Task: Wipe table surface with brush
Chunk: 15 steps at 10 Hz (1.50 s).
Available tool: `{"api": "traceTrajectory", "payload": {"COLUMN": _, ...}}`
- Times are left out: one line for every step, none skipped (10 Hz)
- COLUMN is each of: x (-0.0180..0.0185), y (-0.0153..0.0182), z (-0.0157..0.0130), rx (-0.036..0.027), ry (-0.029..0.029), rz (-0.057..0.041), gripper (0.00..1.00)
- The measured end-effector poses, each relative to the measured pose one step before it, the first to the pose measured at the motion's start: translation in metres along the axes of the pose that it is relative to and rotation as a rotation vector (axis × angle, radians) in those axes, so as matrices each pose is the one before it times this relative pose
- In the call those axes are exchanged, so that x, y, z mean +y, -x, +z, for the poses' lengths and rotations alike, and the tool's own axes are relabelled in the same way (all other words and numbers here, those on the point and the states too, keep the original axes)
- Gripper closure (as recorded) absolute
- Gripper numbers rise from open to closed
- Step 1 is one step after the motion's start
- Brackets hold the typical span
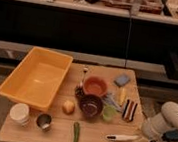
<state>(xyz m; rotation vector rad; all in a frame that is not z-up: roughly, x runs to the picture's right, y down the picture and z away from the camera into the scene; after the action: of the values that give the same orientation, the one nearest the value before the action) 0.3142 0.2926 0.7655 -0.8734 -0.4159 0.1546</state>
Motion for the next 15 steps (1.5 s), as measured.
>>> {"api": "traceTrajectory", "payload": {"x": -0.00514, "y": 0.00061, "z": -0.0018, "rx": 0.01144, "ry": -0.00203, "rz": -0.00081, "gripper": 1.0}}
{"api": "traceTrajectory", "payload": {"x": -0.00475, "y": 0.0032, "z": 0.00064, "rx": 0.01006, "ry": 0.00097, "rz": -0.00609, "gripper": 1.0}}
{"api": "traceTrajectory", "payload": {"x": -0.00438, "y": 0.00737, "z": 0.00207, "rx": 0.00577, "ry": 0.0005, "rz": -0.00551, "gripper": 1.0}}
{"api": "traceTrajectory", "payload": {"x": -0.00608, "y": 0.01248, "z": 0.00393, "rx": 0.00098, "ry": -0.00119, "rz": -0.01018, "gripper": 1.0}}
{"api": "traceTrajectory", "payload": {"x": -0.00666, "y": 0.01565, "z": 0.00452, "rx": -0.00169, "ry": 0.00052, "rz": -0.0163, "gripper": 1.0}}
{"api": "traceTrajectory", "payload": {"x": -0.00566, "y": 0.01487, "z": 0.00344, "rx": -0.00332, "ry": 0.00147, "rz": -0.01686, "gripper": 1.0}}
{"api": "traceTrajectory", "payload": {"x": -0.00358, "y": 0.01026, "z": 0.00259, "rx": -0.00317, "ry": 0.002, "rz": -0.01408, "gripper": 1.0}}
{"api": "traceTrajectory", "payload": {"x": -0.00149, "y": 0.00476, "z": 0.00058, "rx": -0.0012, "ry": 0.00157, "rz": -0.00935, "gripper": 1.0}}
{"api": "traceTrajectory", "payload": {"x": -0.00029, "y": 0.0071, "z": 0.00318, "rx": -0.0019, "ry": 0.00665, "rz": -0.01592, "gripper": 1.0}}
{"api": "traceTrajectory", "payload": {"x": -0.00034, "y": 0.01122, "z": 0.00557, "rx": -0.00241, "ry": 0.00947, "rz": -0.02064, "gripper": 1.0}}
{"api": "traceTrajectory", "payload": {"x": -0.00104, "y": 0.01055, "z": 0.0052, "rx": -0.00083, "ry": 0.00763, "rz": -0.01649, "gripper": 1.0}}
{"api": "traceTrajectory", "payload": {"x": 0.00062, "y": 0.01324, "z": 0.00829, "rx": 0.00129, "ry": 0.01632, "rz": -0.02276, "gripper": 1.0}}
{"api": "traceTrajectory", "payload": {"x": 0.00083, "y": 0.01601, "z": 0.01035, "rx": 0.00099, "ry": 0.01743, "rz": -0.03096, "gripper": 1.0}}
{"api": "traceTrajectory", "payload": {"x": 0.00274, "y": 0.00846, "z": 0.00663, "rx": 0.00071, "ry": 0.01496, "rz": -0.02123, "gripper": 1.0}}
{"api": "traceTrajectory", "payload": {"x": 0.00323, "y": 0.00607, "z": 0.00464, "rx": 0.0, "ry": 0.01231, "rz": -0.0169, "gripper": 1.0}}
